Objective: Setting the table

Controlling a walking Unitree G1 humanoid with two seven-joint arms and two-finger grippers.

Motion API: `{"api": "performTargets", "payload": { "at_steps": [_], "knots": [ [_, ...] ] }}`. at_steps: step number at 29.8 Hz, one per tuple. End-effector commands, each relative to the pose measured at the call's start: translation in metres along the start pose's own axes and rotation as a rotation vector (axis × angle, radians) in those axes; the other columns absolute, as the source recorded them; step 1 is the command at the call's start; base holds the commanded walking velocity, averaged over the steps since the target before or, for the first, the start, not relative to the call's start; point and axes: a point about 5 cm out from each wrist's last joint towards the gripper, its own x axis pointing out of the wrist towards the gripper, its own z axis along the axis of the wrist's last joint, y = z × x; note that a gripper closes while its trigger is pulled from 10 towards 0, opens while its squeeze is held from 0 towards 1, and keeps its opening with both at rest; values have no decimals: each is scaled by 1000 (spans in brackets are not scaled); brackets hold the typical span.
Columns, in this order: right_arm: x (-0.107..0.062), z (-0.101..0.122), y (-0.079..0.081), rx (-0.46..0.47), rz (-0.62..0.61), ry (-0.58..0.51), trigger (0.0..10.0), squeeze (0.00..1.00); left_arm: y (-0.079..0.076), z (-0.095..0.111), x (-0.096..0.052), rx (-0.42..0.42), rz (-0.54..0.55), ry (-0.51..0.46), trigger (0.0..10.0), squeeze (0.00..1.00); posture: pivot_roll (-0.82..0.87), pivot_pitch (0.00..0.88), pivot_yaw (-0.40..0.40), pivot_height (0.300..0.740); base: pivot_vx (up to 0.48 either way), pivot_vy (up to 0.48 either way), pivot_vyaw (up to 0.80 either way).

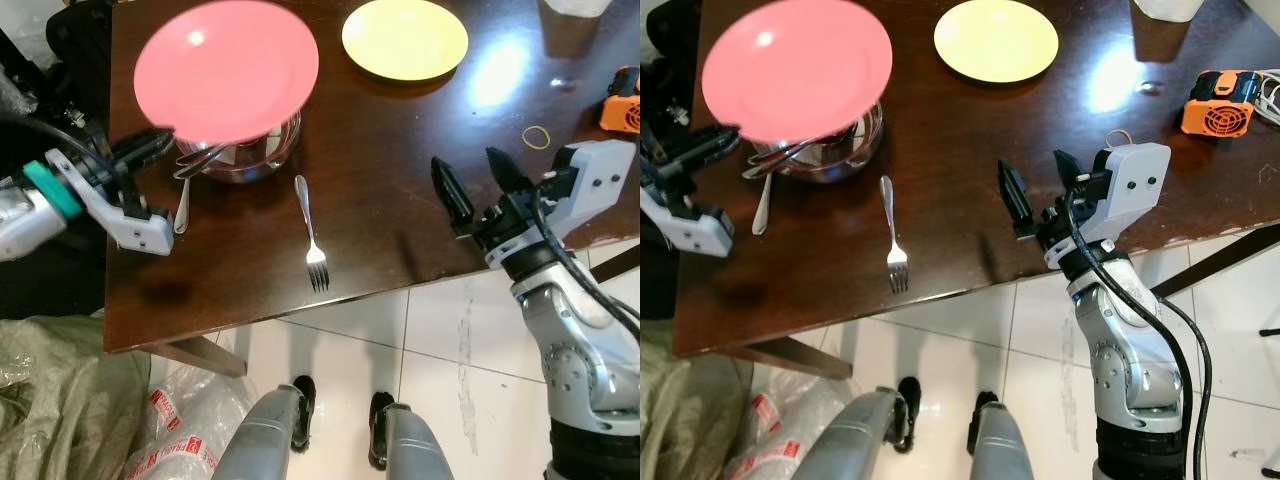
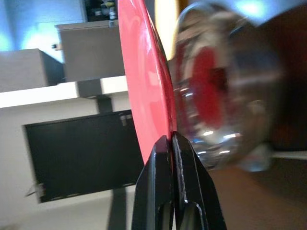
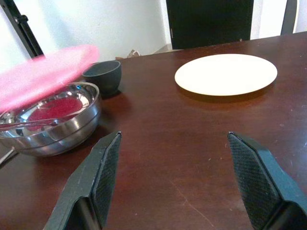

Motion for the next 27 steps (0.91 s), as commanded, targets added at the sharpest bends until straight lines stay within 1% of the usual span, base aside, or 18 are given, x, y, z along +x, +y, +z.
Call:
{"api": "performTargets", "payload": {
  "at_steps": [1,2,5,7,8,9,10,11,14,15,16,18,19,20,21,24,26,27],
  "knots": [
    [-2,-3,-2,-2,-6,12,10000,0,-5,6,-2,-14,-22,-32,10000,0,118,179,119,740,0,0,0],
    [-2,-3,-2,-2,-6,12,10000,0,-5,6,-2,-14,-22,-32,10000,0,118,179,119,740,0,0,0],
    [-2,-2,-3,-5,-6,11,10000,0,-11,12,0,-34,-30,-49,10000,0,113,174,117,740,0,0,0],
    [-1,-1,-3,-7,-5,4,10000,0,-17,18,7,-48,-42,-72,10000,0,105,169,117,740,0,0,0],
    [-1,-1,-3,-7,-5,4,10000,0,-17,18,7,-48,-42,-72,10000,0,105,169,117,740,0,0,0],
    [0,0,-3,-8,-5,2,10000,0,-19,20,9,-49,-46,-81,10000,71,105,168,117,740,0,0,0],
    [0,0,-3,-8,-5,2,10000,0,-19,20,9,-49,-46,-81,10000,71,105,168,117,740,0,0,0],
    [-1,0,-3,-10,-6,0,10000,0,-19,20,11,-52,-42,-74,10000,1000,100,167,118,740,0,0,0],
    [-1,0,-4,-12,-7,0,10000,0,-18,18,10,-44,-39,-68,10000,1000,104,166,117,740,0,0,0],
    [-2,1,-5,-15,-9,0,10000,0,-18,15,6,-44,-47,-56,10000,1000,107,167,118,740,0,0,0],
    [-2,1,-5,-16,-10,-1,10000,0,-17,12,-1,-39,-60,-45,10000,0,112,167,117,740,0,0,0],
    [-2,1,-5,-16,-10,-1,10000,0,-17,12,-1,-39,-60,-45,10000,0,112,167,117,740,0,0,0],
    [-2,1,-5,-16,-9,-1,10000,0,-18,11,-8,-34,-78,-41,10000,0,119,166,118,740,0,0,0],
    [-2,1,-5,-16,-9,-1,10000,0,-18,11,-8,-34,-78,-41,10000,0,119,166,118,740,0,0,0],
    [-1,0,-5,-14,-6,-2,10000,0,-21,8,-20,-27,-121,-32,10000,0,130,166,117,740,0,0,0],
    [-1,0,-5,-14,-6,-2,10000,0,-21,8,-20,-27,-121,-32,10000,0,130,166,117,740,0,0,0],
    [1,-1,-3,-8,3,-2,10000,0,-31,-1,-46,-12,-213,12,10000,0,137,166,113,740,0,0,0],
    [2,-2,-2,-6,6,-3,10000,0,-36,-7,-56,-18,-248,56,10000,0,137,165,109,740,0,0,0]
  ]
}}
